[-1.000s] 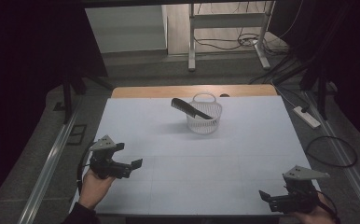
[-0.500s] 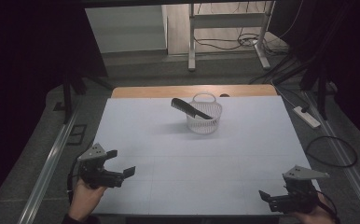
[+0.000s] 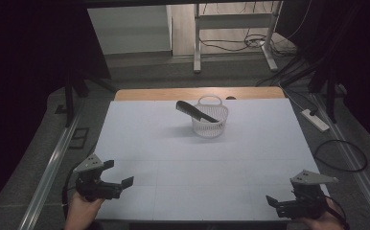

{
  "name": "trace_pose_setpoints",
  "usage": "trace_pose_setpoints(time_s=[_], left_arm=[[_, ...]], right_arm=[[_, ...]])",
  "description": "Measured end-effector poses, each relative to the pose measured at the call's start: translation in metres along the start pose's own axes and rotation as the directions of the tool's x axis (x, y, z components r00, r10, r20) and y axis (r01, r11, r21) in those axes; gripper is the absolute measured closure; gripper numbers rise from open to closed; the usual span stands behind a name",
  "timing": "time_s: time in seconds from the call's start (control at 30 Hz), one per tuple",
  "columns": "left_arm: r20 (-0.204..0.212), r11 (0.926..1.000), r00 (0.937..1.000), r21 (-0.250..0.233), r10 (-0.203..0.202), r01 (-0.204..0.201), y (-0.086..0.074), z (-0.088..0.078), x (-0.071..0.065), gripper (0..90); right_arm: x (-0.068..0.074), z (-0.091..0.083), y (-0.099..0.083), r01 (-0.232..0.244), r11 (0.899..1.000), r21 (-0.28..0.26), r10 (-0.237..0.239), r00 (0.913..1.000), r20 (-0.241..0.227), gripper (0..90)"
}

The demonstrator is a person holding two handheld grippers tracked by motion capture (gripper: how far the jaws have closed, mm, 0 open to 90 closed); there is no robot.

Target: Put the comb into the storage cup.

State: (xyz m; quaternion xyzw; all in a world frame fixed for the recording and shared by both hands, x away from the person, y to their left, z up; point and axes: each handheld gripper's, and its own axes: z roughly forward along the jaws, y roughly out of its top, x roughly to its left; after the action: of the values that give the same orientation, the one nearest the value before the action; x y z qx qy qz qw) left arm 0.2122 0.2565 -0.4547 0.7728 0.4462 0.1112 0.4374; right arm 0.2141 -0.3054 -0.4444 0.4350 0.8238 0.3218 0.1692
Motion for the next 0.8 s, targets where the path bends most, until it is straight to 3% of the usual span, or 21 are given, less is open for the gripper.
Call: trace_pose_setpoints(time_s=[0.8], left_arm=[[-0.05,0.9996,0.9987,0.028,-0.006,0.007,-0.017,-0.014,-0.009,0.0]], right_arm=[[0.0,0.0,0.0,-0.003,1.0,0.004,0.003,1.0,0.002,0.0]])
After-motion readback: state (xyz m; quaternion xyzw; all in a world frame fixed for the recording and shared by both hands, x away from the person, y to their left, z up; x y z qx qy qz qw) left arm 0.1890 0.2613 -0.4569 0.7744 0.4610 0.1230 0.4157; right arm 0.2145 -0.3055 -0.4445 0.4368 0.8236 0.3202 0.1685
